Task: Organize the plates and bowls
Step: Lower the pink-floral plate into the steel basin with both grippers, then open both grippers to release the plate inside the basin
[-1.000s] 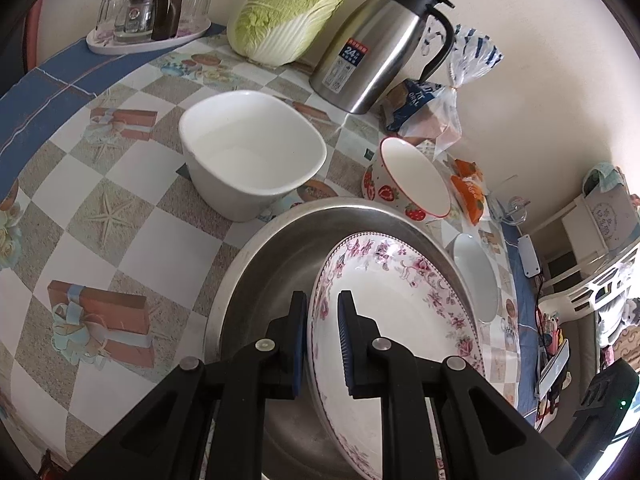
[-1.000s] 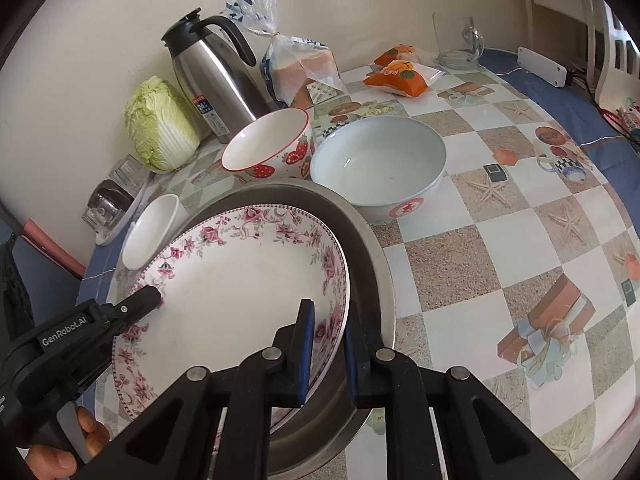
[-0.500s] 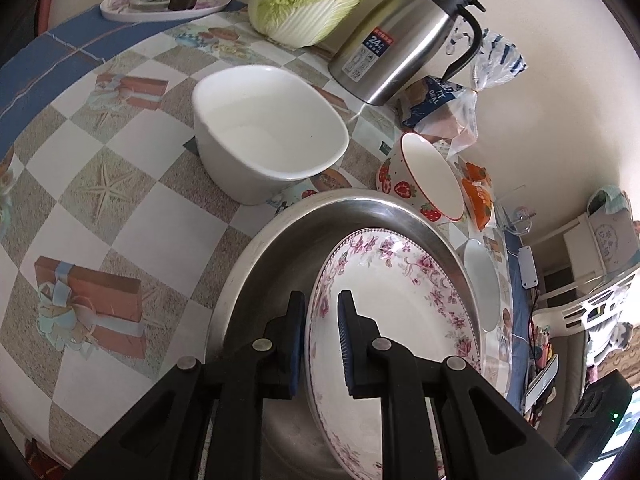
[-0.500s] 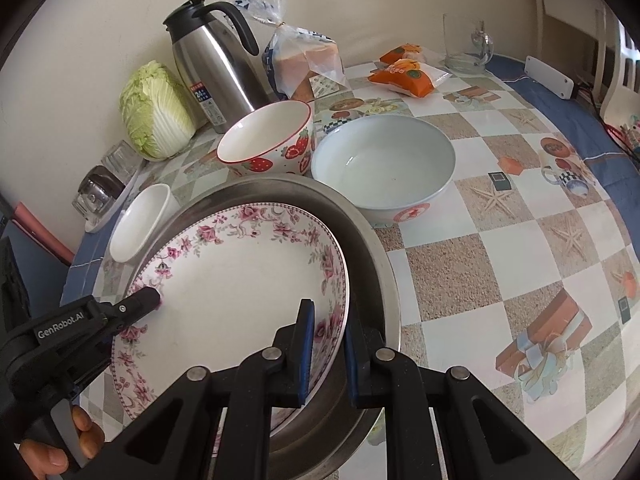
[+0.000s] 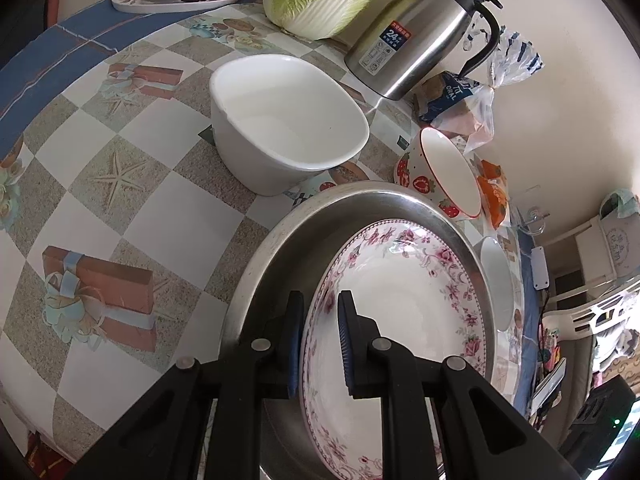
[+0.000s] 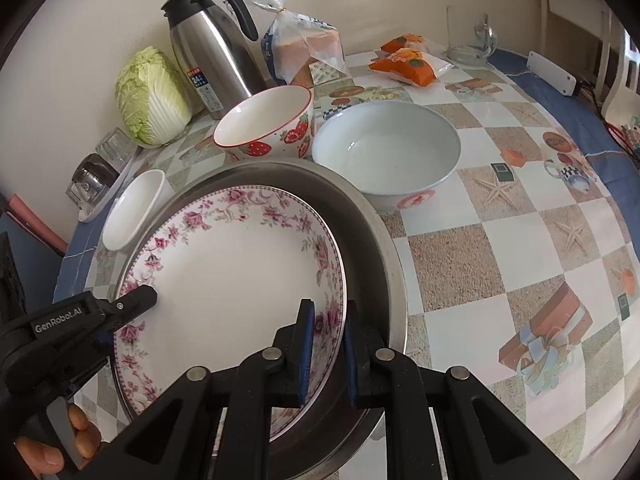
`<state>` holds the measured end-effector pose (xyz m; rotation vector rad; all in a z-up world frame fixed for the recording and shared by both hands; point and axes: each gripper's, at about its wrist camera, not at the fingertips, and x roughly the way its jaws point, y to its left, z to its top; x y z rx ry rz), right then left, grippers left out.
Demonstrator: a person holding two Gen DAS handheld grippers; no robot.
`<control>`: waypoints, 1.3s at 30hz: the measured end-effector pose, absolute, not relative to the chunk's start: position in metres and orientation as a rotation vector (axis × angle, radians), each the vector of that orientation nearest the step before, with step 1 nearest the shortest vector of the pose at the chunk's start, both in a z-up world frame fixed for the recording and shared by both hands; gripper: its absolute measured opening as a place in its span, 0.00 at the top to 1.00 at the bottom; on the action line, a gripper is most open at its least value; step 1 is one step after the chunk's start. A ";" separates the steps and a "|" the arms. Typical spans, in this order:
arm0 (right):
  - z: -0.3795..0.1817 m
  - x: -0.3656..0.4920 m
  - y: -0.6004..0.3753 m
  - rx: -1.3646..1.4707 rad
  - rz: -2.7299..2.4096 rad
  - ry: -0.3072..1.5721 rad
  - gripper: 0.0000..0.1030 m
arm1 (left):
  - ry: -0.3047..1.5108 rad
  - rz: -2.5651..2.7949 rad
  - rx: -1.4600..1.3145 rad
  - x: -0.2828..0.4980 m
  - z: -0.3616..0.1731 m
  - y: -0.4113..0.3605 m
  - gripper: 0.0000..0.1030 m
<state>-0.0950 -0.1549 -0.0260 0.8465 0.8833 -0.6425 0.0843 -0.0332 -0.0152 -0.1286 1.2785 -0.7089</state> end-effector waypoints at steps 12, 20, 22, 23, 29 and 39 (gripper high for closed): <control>-0.026 -0.097 -0.156 0.857 -0.640 0.878 0.86 | 1.258 -0.670 -0.056 0.081 -0.014 -0.037 0.84; -0.027 -0.094 -0.154 0.831 -0.641 0.893 0.85 | 1.249 -0.655 -0.033 0.081 -0.013 -0.039 0.82; -0.027 -0.093 -0.153 0.821 -0.642 0.899 0.85 | 1.248 -0.650 -0.030 0.081 -0.013 -0.041 0.82; -0.027 -0.093 -0.153 0.815 -0.641 0.899 0.85 | 1.247 -0.651 -0.029 0.082 -0.013 -0.041 0.82; -0.027 -0.093 -0.153 0.819 -0.630 0.889 0.83 | 1.240 -0.649 -0.013 0.082 -0.014 -0.041 0.81; -0.024 -0.097 -0.157 0.822 -0.645 0.871 0.85 | 1.225 -0.645 -0.022 0.082 -0.010 -0.039 0.80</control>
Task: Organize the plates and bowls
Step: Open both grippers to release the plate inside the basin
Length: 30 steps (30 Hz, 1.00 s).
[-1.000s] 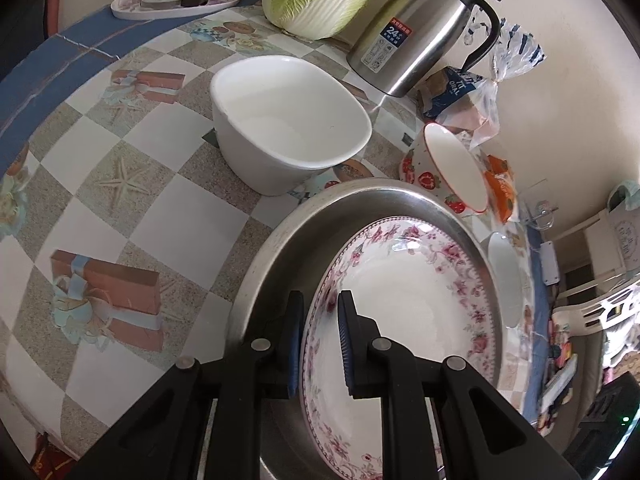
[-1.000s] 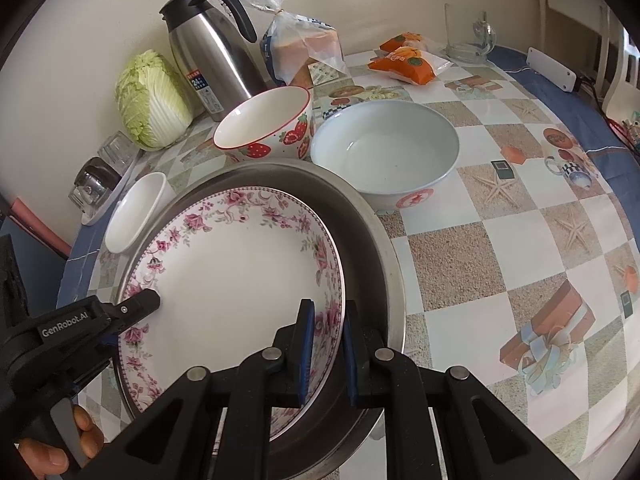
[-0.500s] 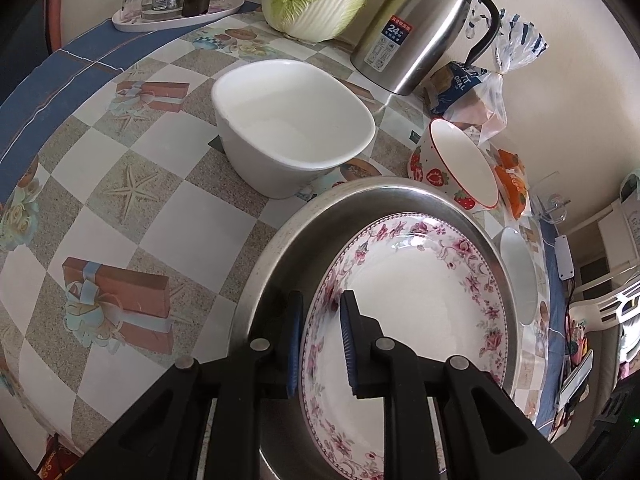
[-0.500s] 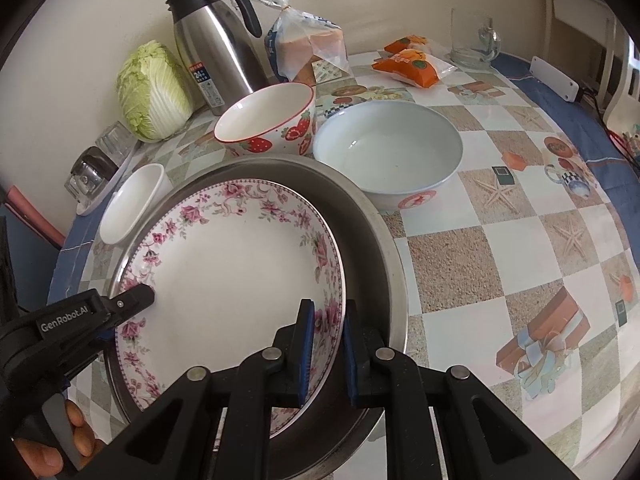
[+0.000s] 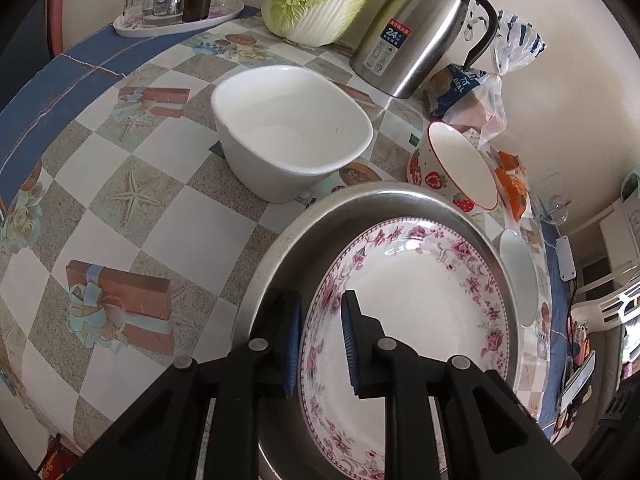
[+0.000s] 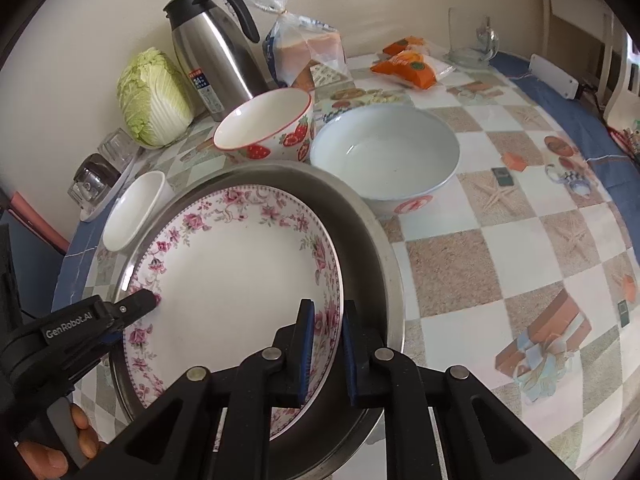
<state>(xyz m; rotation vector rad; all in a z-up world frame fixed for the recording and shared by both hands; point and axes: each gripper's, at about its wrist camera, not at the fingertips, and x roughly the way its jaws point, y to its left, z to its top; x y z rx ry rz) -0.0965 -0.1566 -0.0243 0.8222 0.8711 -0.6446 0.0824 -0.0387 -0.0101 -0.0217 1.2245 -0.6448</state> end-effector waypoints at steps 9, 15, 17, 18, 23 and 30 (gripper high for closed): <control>-0.014 -0.106 -0.161 0.803 -0.684 0.828 0.85 | 1.198 -0.634 0.006 0.078 -0.001 -0.039 0.80; -0.008 -0.110 -0.161 0.785 -0.686 0.808 0.85 | 1.192 -0.618 0.076 0.072 0.008 -0.042 0.80; -0.008 -0.109 -0.160 0.772 -0.685 0.813 0.79 | 1.191 -0.618 0.099 0.070 0.011 -0.044 0.74; -0.008 -0.109 -0.159 0.769 -0.675 0.811 0.74 | 1.192 -0.621 0.102 0.069 0.011 -0.044 0.64; -0.001 -0.105 -0.151 0.713 -0.664 0.810 0.50 | 1.185 -0.639 0.110 0.065 0.018 -0.045 0.50; 0.003 -0.110 -0.152 0.700 -0.684 0.788 0.30 | 1.168 -0.601 0.140 0.064 0.020 -0.043 0.25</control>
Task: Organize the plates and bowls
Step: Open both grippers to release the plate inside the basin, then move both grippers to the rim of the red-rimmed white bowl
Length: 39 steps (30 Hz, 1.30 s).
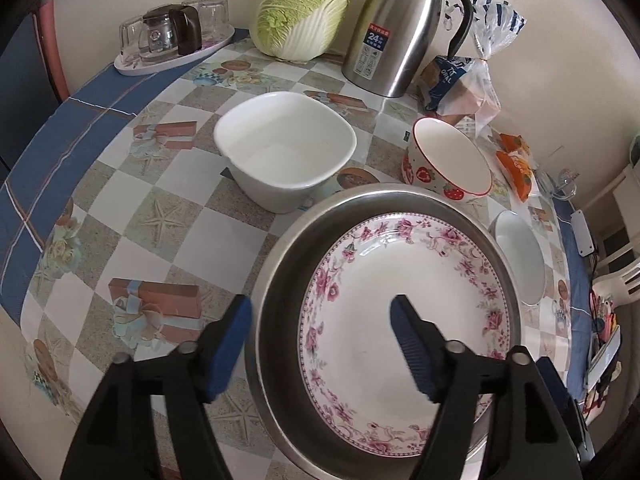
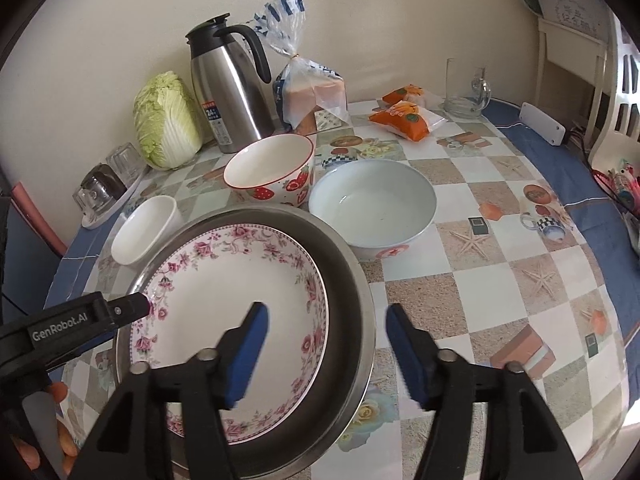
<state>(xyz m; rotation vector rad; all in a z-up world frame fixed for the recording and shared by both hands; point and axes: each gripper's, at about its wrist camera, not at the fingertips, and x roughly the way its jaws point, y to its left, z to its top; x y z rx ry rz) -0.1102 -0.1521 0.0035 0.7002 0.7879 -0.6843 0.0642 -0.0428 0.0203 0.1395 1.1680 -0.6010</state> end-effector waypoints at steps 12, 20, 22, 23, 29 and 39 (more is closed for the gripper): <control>0.009 -0.108 -0.148 0.646 -0.663 0.787 0.07 | 1.142 -0.571 0.142 0.066 0.021 -0.039 0.19; 0.007 -0.106 -0.149 0.644 -0.665 0.798 0.00 | 1.112 -0.566 0.154 0.067 0.022 -0.040 0.18; 0.007 -0.106 -0.150 0.643 -0.662 0.798 0.00 | 1.083 -0.565 0.163 0.067 0.024 -0.040 0.17; 0.007 -0.106 -0.151 0.645 -0.659 0.789 0.00 | 1.075 -0.561 0.166 0.067 0.025 -0.041 0.16; 0.012 -0.100 -0.159 0.612 -0.669 0.785 0.00 | 1.049 -0.556 0.182 0.071 0.023 -0.047 0.04; 0.027 -0.085 -0.193 0.597 -0.646 0.780 0.00 | 0.922 -0.602 0.206 0.096 0.054 -0.075 0.04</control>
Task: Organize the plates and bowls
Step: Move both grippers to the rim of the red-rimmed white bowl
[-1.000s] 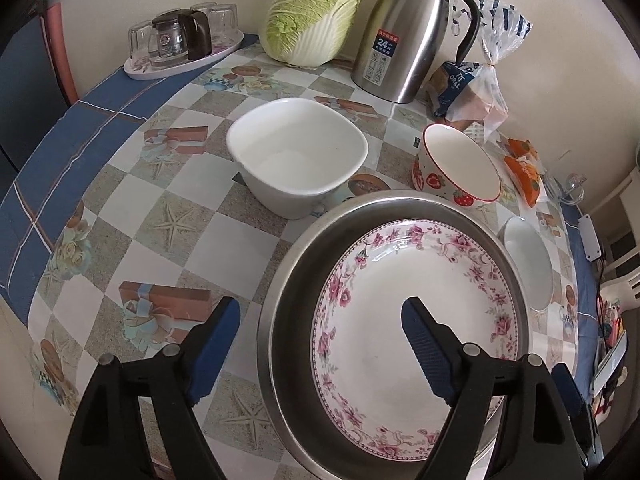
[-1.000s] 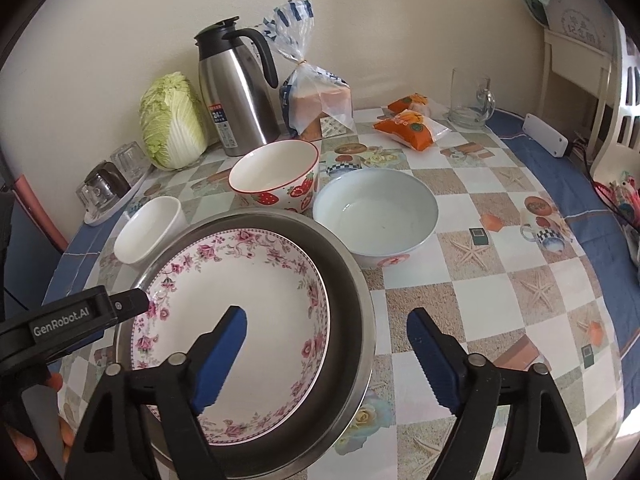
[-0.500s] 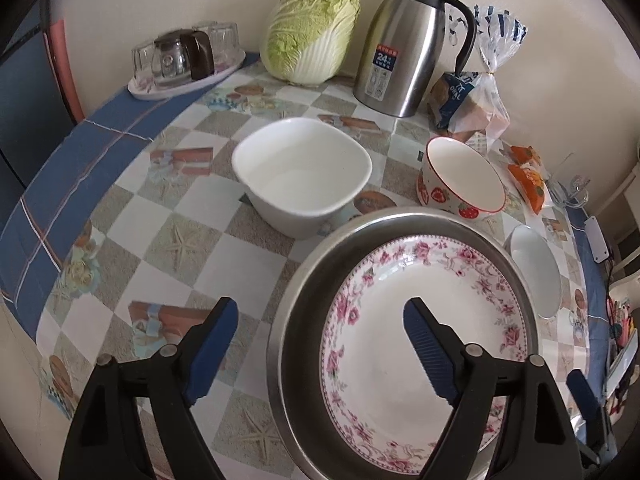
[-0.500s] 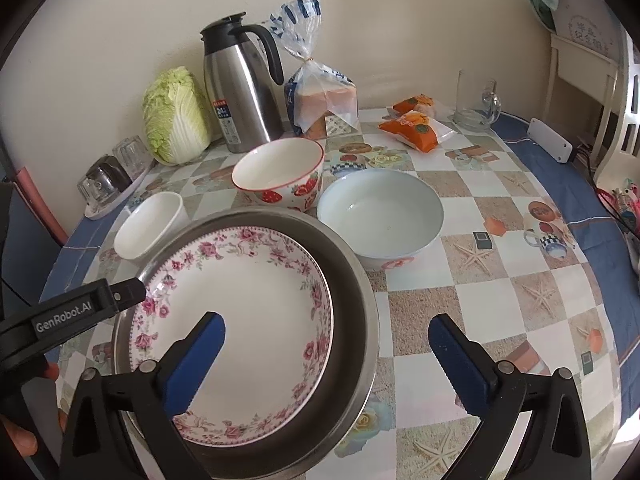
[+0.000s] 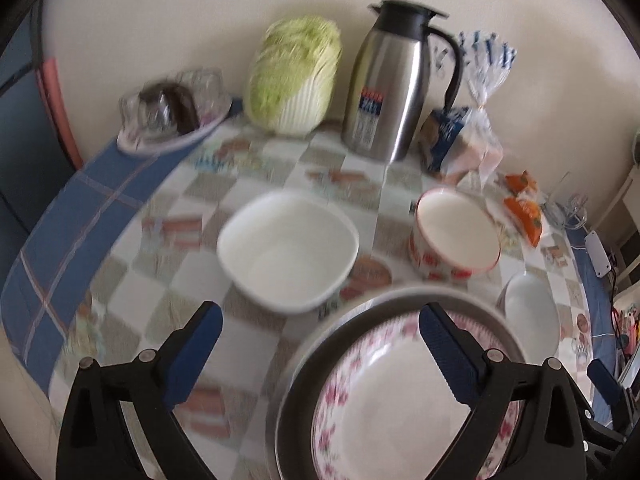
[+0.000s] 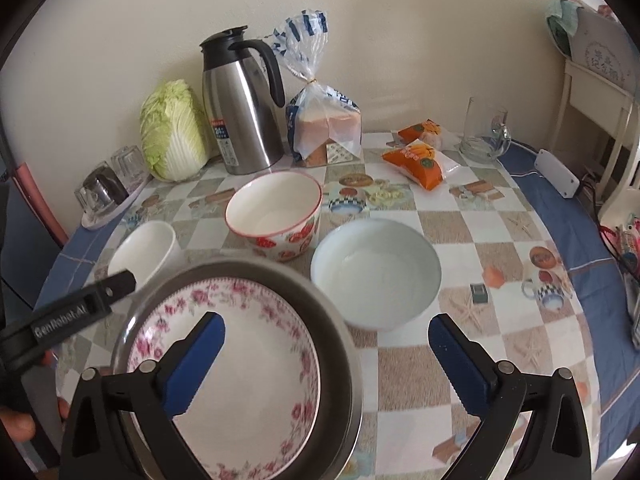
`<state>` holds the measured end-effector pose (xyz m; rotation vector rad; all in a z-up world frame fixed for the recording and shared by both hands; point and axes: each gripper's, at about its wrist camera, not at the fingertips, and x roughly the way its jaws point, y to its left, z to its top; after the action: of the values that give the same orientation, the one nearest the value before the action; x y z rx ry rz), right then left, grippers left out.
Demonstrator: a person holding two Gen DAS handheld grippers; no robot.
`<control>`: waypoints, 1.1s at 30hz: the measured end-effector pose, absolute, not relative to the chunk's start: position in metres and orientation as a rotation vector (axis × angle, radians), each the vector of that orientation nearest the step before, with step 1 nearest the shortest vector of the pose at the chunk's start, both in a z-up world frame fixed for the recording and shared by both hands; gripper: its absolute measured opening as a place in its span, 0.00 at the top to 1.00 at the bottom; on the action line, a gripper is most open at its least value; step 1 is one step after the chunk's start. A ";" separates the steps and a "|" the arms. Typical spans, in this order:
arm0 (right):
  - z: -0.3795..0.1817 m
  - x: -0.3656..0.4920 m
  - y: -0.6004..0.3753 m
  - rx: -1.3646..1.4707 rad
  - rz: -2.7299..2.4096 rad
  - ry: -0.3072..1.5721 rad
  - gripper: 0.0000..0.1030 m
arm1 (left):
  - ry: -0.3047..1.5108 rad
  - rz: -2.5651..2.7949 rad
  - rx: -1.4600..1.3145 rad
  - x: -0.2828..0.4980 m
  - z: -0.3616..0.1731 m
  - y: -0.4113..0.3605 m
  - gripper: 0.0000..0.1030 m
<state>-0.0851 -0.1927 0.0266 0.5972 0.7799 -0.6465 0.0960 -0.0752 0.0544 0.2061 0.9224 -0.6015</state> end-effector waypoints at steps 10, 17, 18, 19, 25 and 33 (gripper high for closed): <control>0.045 -0.062 -0.227 0.525 -0.599 0.820 0.00 | 0.852 -0.729 0.253 0.122 0.091 -0.109 0.04; 0.062 -0.043 -0.250 0.504 -0.591 0.849 0.00 | 0.832 -0.779 0.331 0.137 0.100 -0.131 0.04; 0.064 -0.040 -0.252 0.499 -0.591 0.851 0.00 | 0.835 -0.782 0.328 0.139 0.100 -0.133 0.04; 0.067 -0.037 -0.255 0.494 -0.591 0.855 0.00 | 0.844 -0.786 0.323 0.144 0.102 -0.135 0.04; 0.078 -0.018 -0.273 0.501 -0.565 0.865 0.00 | 0.899 -0.815 0.287 0.164 0.106 -0.148 0.04; 0.080 0.003 -0.296 0.529 -0.561 0.895 0.00 | 0.949 -0.849 0.290 0.182 0.115 -0.172 0.04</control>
<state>0.0027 -0.2955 0.0796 0.5293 0.8949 -0.5614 0.1824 -0.1724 0.1153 0.2902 0.9488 -0.8486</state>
